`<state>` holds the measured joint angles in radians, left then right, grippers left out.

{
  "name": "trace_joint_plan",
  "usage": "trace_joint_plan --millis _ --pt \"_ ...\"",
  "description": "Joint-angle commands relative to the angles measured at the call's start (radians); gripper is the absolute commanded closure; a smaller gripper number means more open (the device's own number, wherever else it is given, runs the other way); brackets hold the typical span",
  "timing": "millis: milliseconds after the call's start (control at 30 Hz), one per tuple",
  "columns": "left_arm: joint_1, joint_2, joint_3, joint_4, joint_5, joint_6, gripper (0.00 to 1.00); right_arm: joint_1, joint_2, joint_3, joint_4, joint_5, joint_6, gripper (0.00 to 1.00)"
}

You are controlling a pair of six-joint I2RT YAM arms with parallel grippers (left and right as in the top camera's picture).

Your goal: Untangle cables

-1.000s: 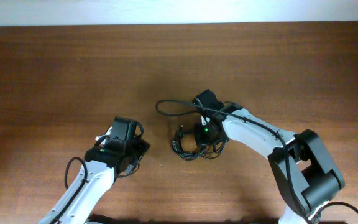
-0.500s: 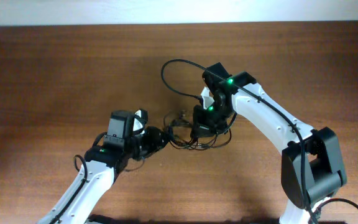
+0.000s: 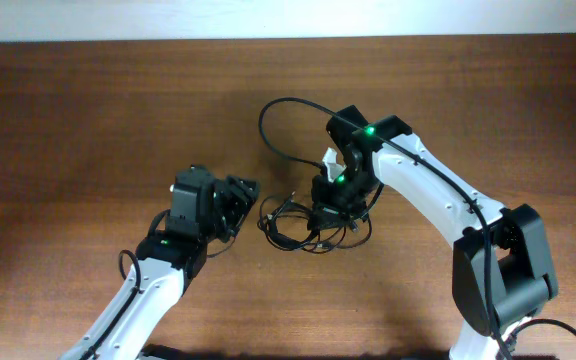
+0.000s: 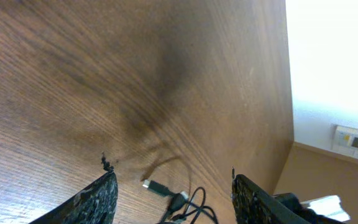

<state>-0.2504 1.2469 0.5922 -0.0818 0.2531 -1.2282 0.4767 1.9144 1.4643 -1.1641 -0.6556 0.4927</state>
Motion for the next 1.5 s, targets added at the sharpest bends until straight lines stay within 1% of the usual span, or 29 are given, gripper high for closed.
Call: trace_joint_plan --millis 0,33,67,100,133,200,233,267,333,400,433,467,500,533,600,700,733,767,800,833,933,967,1033,1100,1200,1300,1400,1433,1467 --pt "-0.002 -0.003 0.011 0.051 -0.025 -0.017 0.37 0.008 -0.006 0.020 -0.003 0.020 -0.018 0.96" --pt "-0.002 -0.003 0.011 0.047 -0.016 -0.014 0.36 0.008 -0.006 0.020 0.001 0.044 -0.018 0.96" --pt "-0.002 -0.003 0.011 0.018 0.032 -0.014 0.32 0.008 -0.006 0.020 0.000 0.063 -0.018 0.96" --pt "-0.002 -0.003 0.011 -0.022 0.099 -0.014 0.25 0.008 -0.006 0.020 0.000 0.099 -0.018 0.96" --pt "0.011 -0.003 0.011 -0.106 0.252 -0.014 0.01 0.008 -0.006 0.020 0.000 0.181 -0.017 0.96" --pt "0.093 -0.003 0.011 -0.266 0.457 -0.014 0.00 0.008 -0.006 0.020 0.001 0.250 -0.017 0.96" --pt "0.132 -0.003 0.011 -0.328 0.531 -0.013 0.12 0.008 -0.006 0.020 0.001 0.253 -0.017 0.96" --pt "0.179 -0.003 0.011 -0.388 0.619 -0.013 0.32 0.008 -0.006 0.020 0.001 0.253 -0.017 0.96" --pt "0.182 -0.003 0.011 -0.402 0.636 -0.031 0.39 0.008 -0.006 0.020 0.001 0.253 -0.017 0.96" --pt "0.129 -0.003 0.011 -0.402 0.580 -0.162 0.49 0.008 -0.006 0.020 0.001 0.248 -0.016 0.96" --pt "0.102 -0.003 0.011 -0.402 0.542 -0.219 0.46 0.008 -0.006 0.020 0.000 0.248 -0.016 0.96" --pt "0.066 -0.003 0.011 -0.399 0.496 -0.295 0.48 0.008 -0.006 0.020 0.000 0.249 -0.016 0.96" --pt "0.047 -0.003 0.011 -0.393 0.473 -0.332 0.51 0.008 -0.006 0.020 0.000 0.249 -0.016 0.96" --pt "0.018 -0.003 0.011 -0.346 0.417 -0.351 0.58 0.008 -0.006 0.020 0.000 0.245 -0.016 0.96" --pt "-0.039 -0.003 0.011 -0.277 0.302 -0.351 0.62 0.008 -0.006 0.020 0.000 0.241 -0.013 0.96" --pt "-0.108 -0.001 0.011 -0.241 0.203 -0.358 0.62 0.008 -0.006 0.020 0.000 0.241 -0.013 0.96" --pt "-0.114 0.002 0.011 -0.241 0.192 -0.358 0.61 0.008 -0.006 0.020 -0.001 0.241 -0.013 0.96" --pt "-0.122 0.012 0.011 -0.240 0.190 -0.358 0.54 0.008 -0.006 0.020 -0.001 0.241 -0.013 0.96" --pt "-0.123 0.031 0.011 -0.240 0.191 -0.357 0.55 0.008 -0.006 0.020 0.000 0.241 -0.013 0.96" --pt "-0.123 0.058 0.011 -0.232 0.192 -0.357 0.58 0.008 -0.006 0.020 -0.001 0.241 -0.013 0.96" --pt "-0.169 0.169 0.011 -0.086 0.209 -0.357 0.75 0.008 -0.006 0.020 -0.003 0.241 -0.013 0.96" --pt "-0.197 0.213 0.011 -0.034 0.210 -0.358 0.76 0.008 -0.006 0.020 -0.003 0.241 -0.013 0.96" --pt "-0.216 0.246 0.011 -0.038 0.210 -0.357 0.71 0.008 -0.006 0.020 -0.003 0.241 -0.013 0.96" --pt "-0.233 0.270 0.011 -0.038 0.210 -0.358 0.70 0.008 -0.006 0.020 -0.003 0.241 -0.013 0.96" --pt "-0.274 0.303 0.011 -0.029 0.209 -0.407 0.57 0.008 -0.006 0.020 -0.004 0.241 -0.013 0.96" --pt "-0.293 0.310 0.011 -0.012 0.172 -0.410 0.72 0.008 -0.006 0.020 -0.003 0.224 -0.013 0.96" --pt "-0.293 0.310 0.011 -0.005 0.168 -0.438 0.75 0.008 -0.006 0.020 -0.003 0.196 -0.013 0.96" --pt "-0.307 0.317 0.011 -0.001 0.165 -0.455 0.79 0.008 -0.006 0.020 -0.003 0.196 -0.013 0.96" --pt "-0.322 0.334 0.011 0.008 0.159 -0.455 0.95 0.008 -0.006 0.020 -0.003 0.196 -0.013 0.96"
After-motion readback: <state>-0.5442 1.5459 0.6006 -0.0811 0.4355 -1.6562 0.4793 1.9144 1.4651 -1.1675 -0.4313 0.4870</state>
